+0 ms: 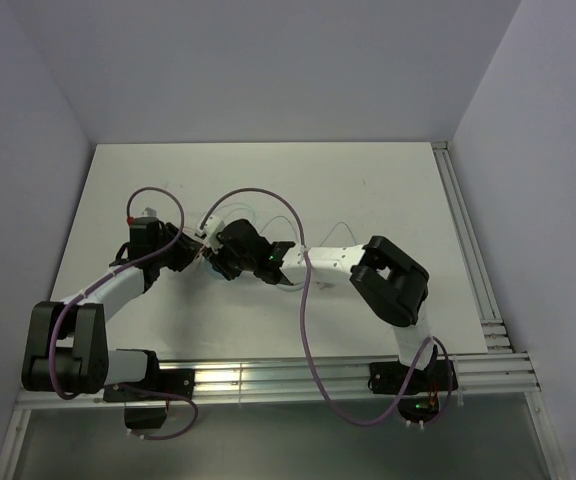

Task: Insert the plug

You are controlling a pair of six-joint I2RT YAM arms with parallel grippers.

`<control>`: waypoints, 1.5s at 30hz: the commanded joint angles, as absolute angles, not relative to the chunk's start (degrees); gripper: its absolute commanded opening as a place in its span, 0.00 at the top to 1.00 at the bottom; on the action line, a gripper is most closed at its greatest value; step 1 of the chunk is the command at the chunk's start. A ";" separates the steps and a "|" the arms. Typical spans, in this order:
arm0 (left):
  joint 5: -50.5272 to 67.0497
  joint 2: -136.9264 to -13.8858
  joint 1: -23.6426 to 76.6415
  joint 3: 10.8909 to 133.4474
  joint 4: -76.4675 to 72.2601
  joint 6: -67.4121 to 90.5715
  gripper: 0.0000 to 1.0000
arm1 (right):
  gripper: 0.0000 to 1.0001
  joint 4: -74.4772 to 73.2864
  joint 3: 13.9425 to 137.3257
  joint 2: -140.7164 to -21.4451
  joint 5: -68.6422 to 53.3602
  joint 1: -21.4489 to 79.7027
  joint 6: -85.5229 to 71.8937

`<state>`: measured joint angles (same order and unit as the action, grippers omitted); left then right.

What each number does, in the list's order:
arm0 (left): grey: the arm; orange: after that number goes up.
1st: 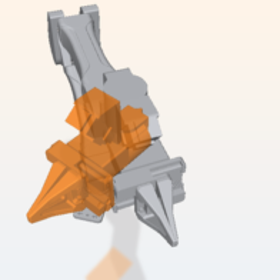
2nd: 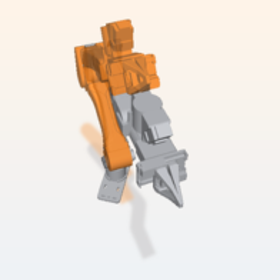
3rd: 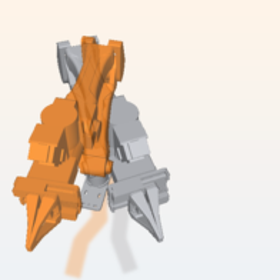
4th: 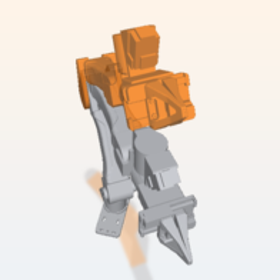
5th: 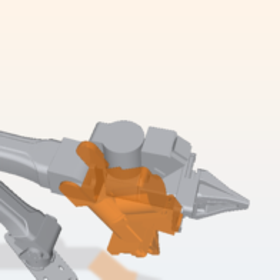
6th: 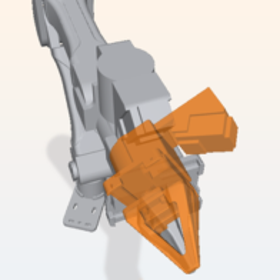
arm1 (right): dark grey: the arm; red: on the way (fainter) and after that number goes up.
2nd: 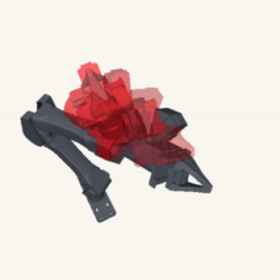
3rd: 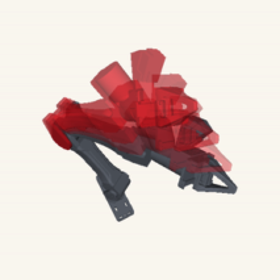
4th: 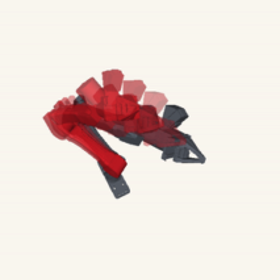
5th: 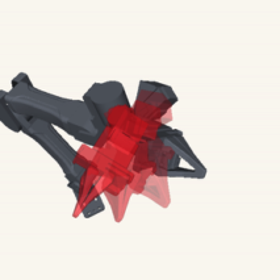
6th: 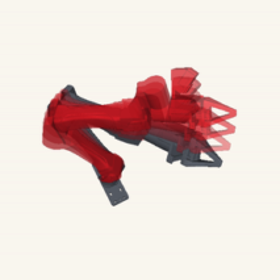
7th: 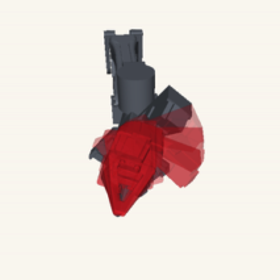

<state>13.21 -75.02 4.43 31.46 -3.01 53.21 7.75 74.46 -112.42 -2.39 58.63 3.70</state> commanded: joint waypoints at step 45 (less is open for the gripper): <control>13.36 -74.44 4.13 30.94 -3.25 52.47 0.56 | 1.00 5.36 79.11 -115.67 1.58 59.06 2.73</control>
<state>13.17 -75.00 4.27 31.20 -2.31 53.21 5.06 77.69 -114.72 -0.16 58.63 2.46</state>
